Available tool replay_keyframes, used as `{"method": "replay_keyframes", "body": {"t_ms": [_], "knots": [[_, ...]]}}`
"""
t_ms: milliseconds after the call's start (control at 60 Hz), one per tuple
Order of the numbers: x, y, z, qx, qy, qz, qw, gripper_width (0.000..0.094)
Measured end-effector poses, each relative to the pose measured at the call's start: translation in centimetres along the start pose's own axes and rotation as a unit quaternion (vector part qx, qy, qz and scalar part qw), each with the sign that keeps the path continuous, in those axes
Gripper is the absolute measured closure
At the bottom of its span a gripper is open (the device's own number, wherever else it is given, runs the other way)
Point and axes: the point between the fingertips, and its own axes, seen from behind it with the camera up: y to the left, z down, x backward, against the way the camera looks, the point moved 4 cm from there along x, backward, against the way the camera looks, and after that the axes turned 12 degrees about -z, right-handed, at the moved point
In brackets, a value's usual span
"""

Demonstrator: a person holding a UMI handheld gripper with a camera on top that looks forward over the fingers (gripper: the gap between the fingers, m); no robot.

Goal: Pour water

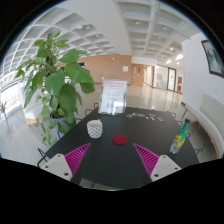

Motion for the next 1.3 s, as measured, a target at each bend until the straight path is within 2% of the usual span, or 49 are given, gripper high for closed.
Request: {"method": "replay_keyframes", "body": {"t_ms": [200,383,550,817,883,967,1033,1183,1200,1217,1300], "knots": [[-0.3,-6.6,5.0,-0.029,0.038,0.036,0.998,0.0087],[-0.3,-17.4,8.9,-0.030,0.065,0.127,0.989,0.0083],[-0.7,-27.5,8.5,-0.018,0.039,0.209,0.977,0.0088],[-6.2,-37.1,5.6,-0.036,-0.015,0.225,0.974,0.0106],[-7.8,-38.6,5.8,-0.036,-0.018,0.230,0.972,0.0144],[-9.4,-40.1,5.8,-0.042,-0.030,0.233,0.971,0.0238],[-10.1,-40.6,5.8,-0.045,-0.038,0.234,0.970,0.0389],[-10.7,-40.7,5.4,-0.032,-0.056,0.244,0.968,0.0496],[-10.7,-40.7,5.4,-0.030,-0.055,0.247,0.967,0.0472],[-10.6,-40.8,5.4,-0.026,-0.053,0.251,0.966,0.0525],[-9.9,-41.1,4.8,-0.007,-0.051,0.266,0.963,0.0542]]}}
